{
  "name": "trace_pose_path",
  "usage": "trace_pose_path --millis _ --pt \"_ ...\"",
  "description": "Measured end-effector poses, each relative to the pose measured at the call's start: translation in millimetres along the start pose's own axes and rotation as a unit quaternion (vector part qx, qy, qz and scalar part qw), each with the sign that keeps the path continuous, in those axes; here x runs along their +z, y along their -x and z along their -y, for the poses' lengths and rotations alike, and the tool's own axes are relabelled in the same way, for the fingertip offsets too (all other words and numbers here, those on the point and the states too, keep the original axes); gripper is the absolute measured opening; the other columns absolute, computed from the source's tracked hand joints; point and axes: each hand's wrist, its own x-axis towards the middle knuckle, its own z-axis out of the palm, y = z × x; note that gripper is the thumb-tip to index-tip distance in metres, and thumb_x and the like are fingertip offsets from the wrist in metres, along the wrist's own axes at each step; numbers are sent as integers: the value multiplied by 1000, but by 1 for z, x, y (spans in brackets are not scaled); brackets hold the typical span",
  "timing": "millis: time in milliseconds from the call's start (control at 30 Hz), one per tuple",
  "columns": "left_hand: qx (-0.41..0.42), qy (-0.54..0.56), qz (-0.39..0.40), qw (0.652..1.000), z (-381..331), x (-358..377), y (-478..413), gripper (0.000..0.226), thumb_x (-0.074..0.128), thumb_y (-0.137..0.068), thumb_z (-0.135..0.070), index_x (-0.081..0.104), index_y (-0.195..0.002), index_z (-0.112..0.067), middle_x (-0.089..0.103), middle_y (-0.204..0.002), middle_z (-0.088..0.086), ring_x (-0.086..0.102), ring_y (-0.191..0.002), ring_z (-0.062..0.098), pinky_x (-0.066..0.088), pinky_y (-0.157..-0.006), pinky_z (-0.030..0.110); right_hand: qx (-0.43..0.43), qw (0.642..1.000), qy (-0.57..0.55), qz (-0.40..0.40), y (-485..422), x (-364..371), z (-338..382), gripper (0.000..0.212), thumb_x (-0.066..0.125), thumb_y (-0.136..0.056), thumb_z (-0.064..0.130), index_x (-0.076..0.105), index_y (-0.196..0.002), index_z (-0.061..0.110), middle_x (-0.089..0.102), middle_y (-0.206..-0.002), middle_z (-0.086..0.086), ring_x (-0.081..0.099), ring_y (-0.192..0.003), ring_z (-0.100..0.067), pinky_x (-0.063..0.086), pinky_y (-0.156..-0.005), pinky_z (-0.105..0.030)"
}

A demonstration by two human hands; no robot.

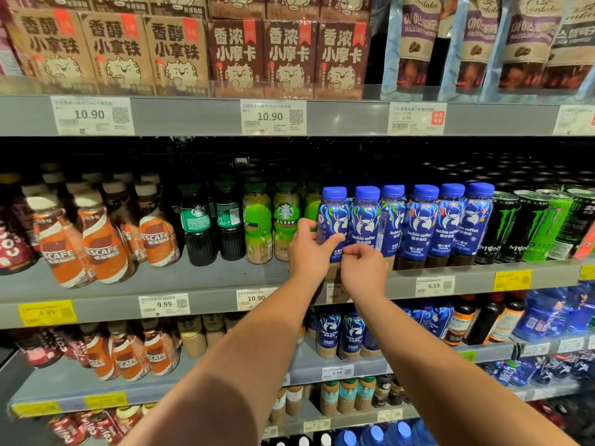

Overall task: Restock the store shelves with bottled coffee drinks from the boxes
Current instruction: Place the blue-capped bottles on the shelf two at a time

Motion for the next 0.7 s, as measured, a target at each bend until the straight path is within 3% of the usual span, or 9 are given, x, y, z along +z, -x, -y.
trace_pose_path --millis 167,267,400,500,600,700 --pt "-11 -21 46 999 -2 -11 5 42 70 -83 -29 47 -118 -21 60 -114 6 61 -102 23 51 -89 44 1 1000 15 11 4 -3 2 19 51 -84 6 68 -90 14 68 -89 -5 62 -85 -25 53 -80 -40" --pt "-9 -101 63 993 -3 -28 9 46 62 -89 -32 47 -130 -18 57 -115 5 57 -102 21 48 -83 35 -5 999 38 26 11 -8 5 20 51 -85 8 68 -94 12 67 -89 -4 61 -85 -24 50 -77 -33" --pt "43 -232 116 965 -5 -57 24 17 57 -88 -25 61 -103 -17 62 -89 2 60 -91 25 51 -80 36 -39 987 137 69 29 -15 10 19 48 -88 13 64 -77 13 63 -81 -8 54 -80 -26 40 -69 -27" --pt "67 -291 162 941 -3 -77 41 7 53 -84 -21 60 -84 -20 66 -92 6 61 -90 28 52 -78 37 -49 972 210 93 51 -16 16 24 48 -88 15 52 -64 13 57 -79 -12 52 -80 -31 37 -67 -29" --pt "88 -332 194 919 4 -97 58 13 54 -85 -22 64 -93 -19 67 -99 8 61 -95 30 51 -81 37 -55 954 269 119 80 -14 19 18 50 -86 15 57 -71 10 65 -89 -20 59 -88 -36 43 -70 -32" --pt "102 -354 217 904 14 -116 79 19 55 -86 -24 66 -99 -16 66 -104 9 60 -98 31 51 -83 37 -62 925 343 151 111 -9 17 20 51 -86 19 66 -89 5 66 -103 -21 60 -97 -37 45 -73 -32"
